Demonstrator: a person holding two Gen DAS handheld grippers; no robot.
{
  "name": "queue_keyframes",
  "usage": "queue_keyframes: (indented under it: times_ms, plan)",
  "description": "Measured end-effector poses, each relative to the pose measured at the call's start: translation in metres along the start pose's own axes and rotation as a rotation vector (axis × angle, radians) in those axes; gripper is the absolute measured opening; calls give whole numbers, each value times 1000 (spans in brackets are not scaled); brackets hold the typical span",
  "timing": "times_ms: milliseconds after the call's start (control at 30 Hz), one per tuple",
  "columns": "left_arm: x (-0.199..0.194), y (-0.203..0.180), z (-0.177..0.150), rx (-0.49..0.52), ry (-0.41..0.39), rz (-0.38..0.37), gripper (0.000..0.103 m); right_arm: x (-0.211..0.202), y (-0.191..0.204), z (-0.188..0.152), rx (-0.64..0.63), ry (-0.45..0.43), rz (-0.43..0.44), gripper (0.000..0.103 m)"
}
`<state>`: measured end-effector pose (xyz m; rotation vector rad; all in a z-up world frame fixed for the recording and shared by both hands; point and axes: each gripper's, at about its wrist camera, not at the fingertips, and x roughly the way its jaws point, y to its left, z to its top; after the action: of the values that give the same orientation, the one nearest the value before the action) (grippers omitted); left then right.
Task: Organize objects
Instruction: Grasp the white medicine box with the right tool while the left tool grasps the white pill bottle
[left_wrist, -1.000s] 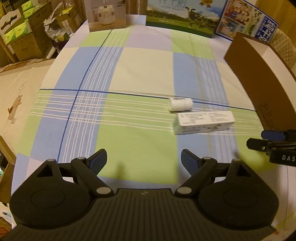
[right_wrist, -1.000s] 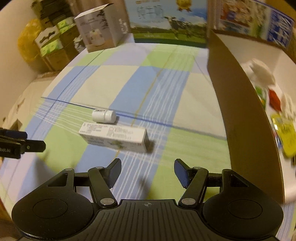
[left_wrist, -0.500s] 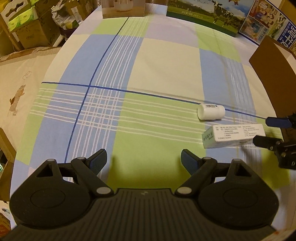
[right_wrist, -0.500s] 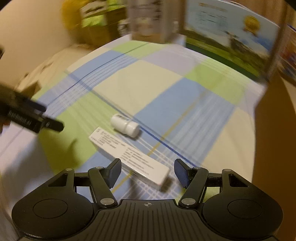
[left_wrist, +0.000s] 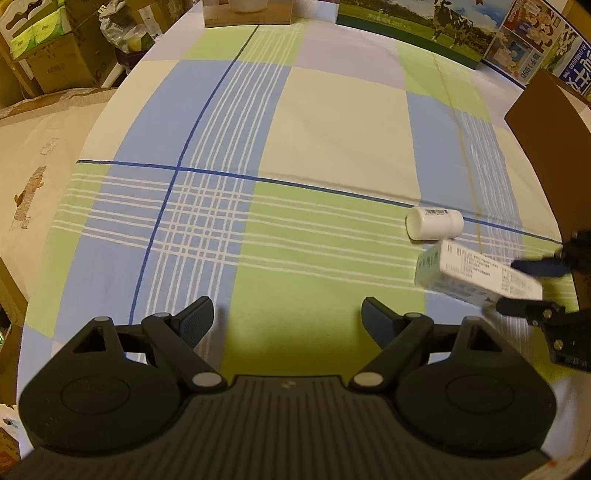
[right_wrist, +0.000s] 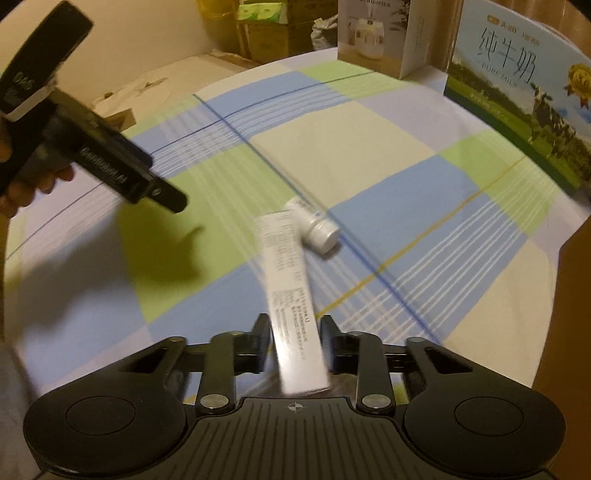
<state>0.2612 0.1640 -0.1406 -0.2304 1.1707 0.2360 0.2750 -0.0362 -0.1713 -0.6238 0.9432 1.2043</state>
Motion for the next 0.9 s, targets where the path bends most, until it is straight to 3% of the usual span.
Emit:
queue_keyframes:
  times_ms: [267, 500, 600, 900]
  plan:
    - [3, -18, 1, 37, -1, -34, 84, -24, -5, -30, 196, -2, -65, 23]
    - [11, -49, 10, 105, -27, -90, 84, -40, -13, -52, 461, -35, -305, 23]
    - [16, -62, 14, 127, -39, -115, 84, -45, -16, -57, 557, -58, -370, 23]
    - [35, -94, 33, 164, -89, -137, 84, -49, -21, -59, 627, -81, -397, 23]
